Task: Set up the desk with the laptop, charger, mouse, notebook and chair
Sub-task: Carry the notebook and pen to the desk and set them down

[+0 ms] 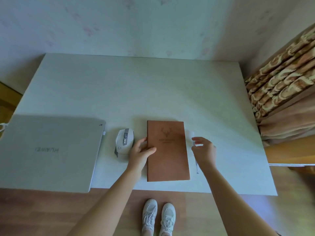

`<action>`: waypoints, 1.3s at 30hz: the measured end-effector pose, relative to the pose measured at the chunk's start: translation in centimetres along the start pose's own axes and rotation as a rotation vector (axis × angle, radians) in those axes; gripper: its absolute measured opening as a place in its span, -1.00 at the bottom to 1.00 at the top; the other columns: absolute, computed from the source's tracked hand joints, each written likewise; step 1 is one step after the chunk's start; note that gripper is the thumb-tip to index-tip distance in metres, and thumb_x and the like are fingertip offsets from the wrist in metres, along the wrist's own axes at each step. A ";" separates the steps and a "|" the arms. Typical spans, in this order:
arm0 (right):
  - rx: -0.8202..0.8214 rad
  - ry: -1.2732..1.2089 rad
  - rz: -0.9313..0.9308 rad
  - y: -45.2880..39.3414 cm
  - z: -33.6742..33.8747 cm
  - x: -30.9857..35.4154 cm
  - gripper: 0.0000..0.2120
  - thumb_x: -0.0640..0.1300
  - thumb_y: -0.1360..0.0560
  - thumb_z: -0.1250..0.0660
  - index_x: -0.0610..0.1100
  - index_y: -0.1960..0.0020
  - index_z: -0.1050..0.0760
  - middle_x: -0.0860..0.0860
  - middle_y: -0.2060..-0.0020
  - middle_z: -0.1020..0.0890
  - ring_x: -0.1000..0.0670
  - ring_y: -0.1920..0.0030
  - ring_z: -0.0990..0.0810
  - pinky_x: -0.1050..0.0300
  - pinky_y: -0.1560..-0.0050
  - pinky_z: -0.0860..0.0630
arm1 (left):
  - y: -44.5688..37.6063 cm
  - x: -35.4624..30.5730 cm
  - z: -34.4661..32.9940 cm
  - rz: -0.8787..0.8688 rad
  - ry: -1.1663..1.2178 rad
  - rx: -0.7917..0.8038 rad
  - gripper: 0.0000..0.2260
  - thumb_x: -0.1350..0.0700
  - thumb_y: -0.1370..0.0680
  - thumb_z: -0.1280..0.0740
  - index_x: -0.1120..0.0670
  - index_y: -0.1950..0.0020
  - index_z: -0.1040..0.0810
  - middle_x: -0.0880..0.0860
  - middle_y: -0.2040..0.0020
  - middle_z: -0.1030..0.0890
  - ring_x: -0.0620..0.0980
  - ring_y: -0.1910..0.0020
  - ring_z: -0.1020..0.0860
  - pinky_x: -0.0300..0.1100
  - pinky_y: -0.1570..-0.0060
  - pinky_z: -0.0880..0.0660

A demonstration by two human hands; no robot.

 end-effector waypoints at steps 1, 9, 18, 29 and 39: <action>-0.012 -0.004 0.006 -0.1 -0.2 -0.1 -0.65 -0.38 -0.36 -0.24 -0.09 -0.01 -0.63 -0.05 0.08 -0.65 -0.07 0.10 -0.62 0.18 0.15 -0.47 | -0.3 0.0 0.0 -0.027 -0.036 -0.020 -0.53 0.33 -0.41 -0.48 0.11 -0.29 -0.50 0.08 -0.07 -0.66 -0.06 0.02 -0.64 -0.35 0.10 -0.54; -0.063 0.047 0.107 -0.1 -1.0 -0.5 -0.72 -0.39 -0.39 -0.26 -0.11 0.09 -0.65 -0.08 0.03 -0.64 -0.07 0.13 -0.61 0.22 0.22 -0.41 | -1.4 0.3 -0.1 -0.139 -0.245 -0.136 -0.51 0.26 -0.33 -0.56 0.11 -0.24 -0.57 0.03 -0.01 -0.65 -0.07 0.04 -0.63 -0.31 0.07 -0.52; -0.005 0.140 0.112 0.9 0.2 -0.2 -0.70 -0.29 -0.41 -0.32 -0.03 -0.08 -0.60 -0.01 -0.02 -0.63 0.01 0.15 -0.58 0.17 0.19 -0.46 | -0.6 0.4 0.1 -0.185 -0.387 -0.119 -0.42 0.28 -0.30 -0.56 0.10 -0.28 -0.50 -0.04 -0.13 -0.54 -0.12 -0.07 -0.51 -0.44 0.08 -0.37; 0.002 0.144 0.185 4.3 3.8 2.4 -0.70 -0.20 -0.43 -0.34 0.03 -0.13 -0.55 0.08 0.05 -0.63 0.05 0.11 -0.60 0.11 0.13 -0.54 | 2.6 -1.5 -0.3 -0.107 -0.333 0.035 -0.41 0.19 -0.42 -0.51 0.07 -0.40 -0.37 0.01 -0.27 -0.50 -0.03 -0.22 -0.48 -0.21 -0.16 -0.40; -0.067 0.091 0.285 7.8 8.1 7.2 -0.86 -0.08 -0.47 -0.30 0.03 0.02 -0.60 0.15 0.21 -0.63 0.06 0.20 -0.60 0.14 0.21 -0.51 | 7.9 -8.0 -2.0 -0.347 -0.349 0.105 -0.96 0.12 -0.52 -0.39 0.02 0.06 -0.64 -0.04 0.22 -0.65 -0.09 0.29 -0.56 -0.17 0.12 -0.44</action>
Point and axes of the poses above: each hand's wrist, its own y-axis away from the middle knuckle, its own z-axis out of the back of the hand, x = y × z, the point moved 3 cm from there along -y, towards the middle knuckle
